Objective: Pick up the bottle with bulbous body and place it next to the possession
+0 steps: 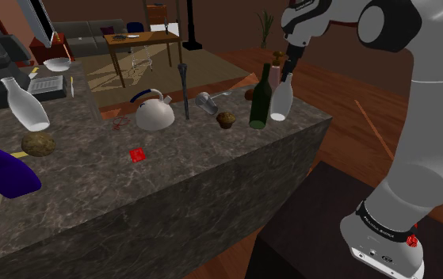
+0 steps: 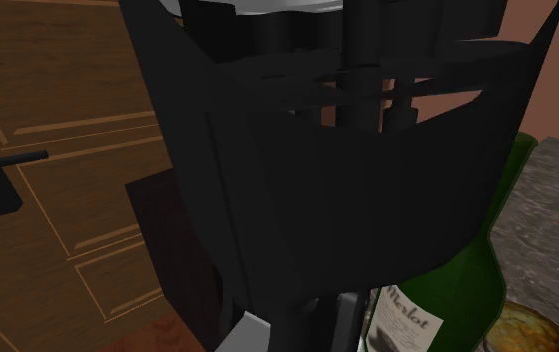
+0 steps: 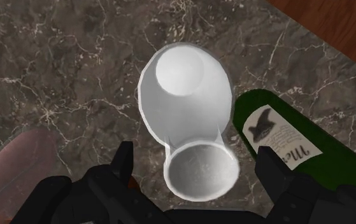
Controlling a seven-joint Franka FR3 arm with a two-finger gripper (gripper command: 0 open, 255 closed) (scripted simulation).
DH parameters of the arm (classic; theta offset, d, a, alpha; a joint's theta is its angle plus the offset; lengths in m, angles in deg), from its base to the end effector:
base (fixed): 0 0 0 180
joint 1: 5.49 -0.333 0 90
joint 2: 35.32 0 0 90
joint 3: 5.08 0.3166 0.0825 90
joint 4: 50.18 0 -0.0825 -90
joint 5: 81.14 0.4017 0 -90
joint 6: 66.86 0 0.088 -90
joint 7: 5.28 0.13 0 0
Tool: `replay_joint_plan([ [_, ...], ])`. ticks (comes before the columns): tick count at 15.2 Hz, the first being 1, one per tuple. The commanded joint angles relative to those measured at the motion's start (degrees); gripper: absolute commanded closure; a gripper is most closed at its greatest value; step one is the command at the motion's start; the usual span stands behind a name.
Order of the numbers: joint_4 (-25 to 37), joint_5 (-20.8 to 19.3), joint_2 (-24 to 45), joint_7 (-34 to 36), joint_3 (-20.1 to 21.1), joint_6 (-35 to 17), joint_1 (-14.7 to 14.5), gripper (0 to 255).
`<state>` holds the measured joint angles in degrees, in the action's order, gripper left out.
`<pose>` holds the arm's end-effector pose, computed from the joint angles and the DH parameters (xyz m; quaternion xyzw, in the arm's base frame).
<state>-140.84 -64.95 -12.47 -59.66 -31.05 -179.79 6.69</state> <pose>0.5738 -0.3778 0.4004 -0.9933 -0.1051 -0.0447 0.0194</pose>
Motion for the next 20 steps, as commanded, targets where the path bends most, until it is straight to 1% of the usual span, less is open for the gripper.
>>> replay_joint_plan([
  [1, -0.11, 0.04, 0.05, -0.01, 0.02, -0.18, -0.02, 0],
  [6, -0.1, 0.03, 0.05, -0.01, 0.02, -0.17, -0.02, 0],
  [7, -0.1, 0.03, 0.05, -0.01, 0.02, -0.17, -0.02, 255],
  [16, -0.11, 0.04, 0.05, -0.01, 0.02, -0.18, -0.02, 255],
  [20, 2.06, -0.47, -0.61, 0.52, -0.2, 2.54, 0.03, 255],
])
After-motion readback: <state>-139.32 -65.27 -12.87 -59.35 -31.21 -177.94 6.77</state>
